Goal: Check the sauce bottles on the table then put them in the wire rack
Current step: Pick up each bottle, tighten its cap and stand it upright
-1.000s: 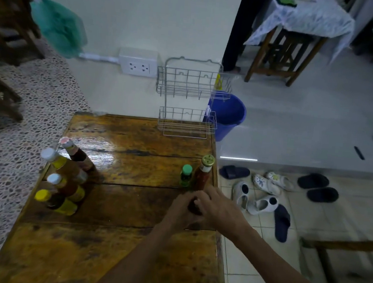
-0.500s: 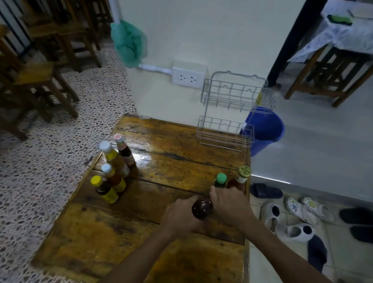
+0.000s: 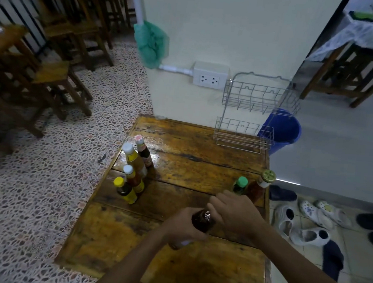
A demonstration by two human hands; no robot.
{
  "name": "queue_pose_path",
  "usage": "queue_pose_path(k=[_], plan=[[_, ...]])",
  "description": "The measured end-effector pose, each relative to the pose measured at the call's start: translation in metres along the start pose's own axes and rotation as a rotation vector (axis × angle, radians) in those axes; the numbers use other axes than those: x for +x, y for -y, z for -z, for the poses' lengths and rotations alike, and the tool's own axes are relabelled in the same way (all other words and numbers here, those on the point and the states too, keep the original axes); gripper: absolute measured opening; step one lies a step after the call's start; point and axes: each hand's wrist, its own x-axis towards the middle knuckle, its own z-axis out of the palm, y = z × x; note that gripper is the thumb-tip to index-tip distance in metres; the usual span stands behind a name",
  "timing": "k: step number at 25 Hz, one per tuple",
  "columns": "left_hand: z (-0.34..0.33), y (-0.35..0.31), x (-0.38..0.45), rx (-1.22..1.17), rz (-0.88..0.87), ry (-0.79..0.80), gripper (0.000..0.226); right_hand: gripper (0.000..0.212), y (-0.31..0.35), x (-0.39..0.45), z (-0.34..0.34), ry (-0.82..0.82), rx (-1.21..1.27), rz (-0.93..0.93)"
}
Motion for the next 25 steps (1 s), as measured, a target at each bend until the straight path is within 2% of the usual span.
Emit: queue_pose_path(k=[2,3,4,6,8,10,11,12,14,16,19,20,22,23,25], plan=[[0.003,0.005,-0.001,0.041,0.046,-0.044,0.029,0.049,0.011,0.015,0.004,0.128,0.030,-0.172],[0.004,0.007,-0.001,0.126,0.070,-0.085,0.031,0.047,0.016,0.021,0.003,0.229,0.037,-0.220],[0.005,0.009,0.001,0.264,0.088,-0.125,0.041,0.041,0.021,0.028,0.003,0.292,0.075,-0.250],[0.007,0.016,0.004,0.492,0.111,-0.173,0.063,0.034,0.027,0.040,-0.001,0.522,0.105,-0.380],[0.013,0.022,0.006,0.417,0.103,-0.185,0.069,0.051,0.034,0.046,-0.001,0.457,0.130,-0.469],[0.028,0.024,0.004,0.084,0.082,-0.142,0.061,0.082,0.039,0.052,0.000,0.230,0.050,-0.373],[0.037,0.021,0.001,-0.067,0.069,-0.092,0.053,0.080,0.038,0.054,-0.001,0.134,0.010,-0.255],[0.045,0.019,-0.002,-0.153,0.062,-0.034,0.045,0.066,0.035,0.057,0.002,0.039,-0.018,-0.143],[0.058,0.012,-0.004,-0.149,0.047,0.037,0.036,0.039,0.025,0.061,0.006,-0.045,-0.042,0.015],[0.067,0.013,-0.002,-0.095,0.050,0.037,0.034,0.029,0.022,0.067,0.007,-0.056,0.000,0.033],[0.068,0.014,-0.001,0.087,0.078,-0.087,0.039,0.026,0.032,0.071,-0.004,0.076,0.011,-0.186],[0.065,0.015,-0.001,0.243,0.085,-0.153,0.040,0.027,0.034,0.074,-0.010,0.168,0.076,-0.321],[0.057,0.023,0.000,0.493,0.085,-0.283,0.044,0.040,0.035,0.084,-0.014,0.412,0.352,-0.619],[0.053,0.029,0.001,0.480,0.085,-0.329,0.047,0.049,0.038,0.088,-0.014,0.468,0.469,-0.720],[0.052,0.039,0.004,0.267,0.079,-0.408,0.055,0.049,0.045,0.097,-0.012,0.401,0.529,-0.722]])
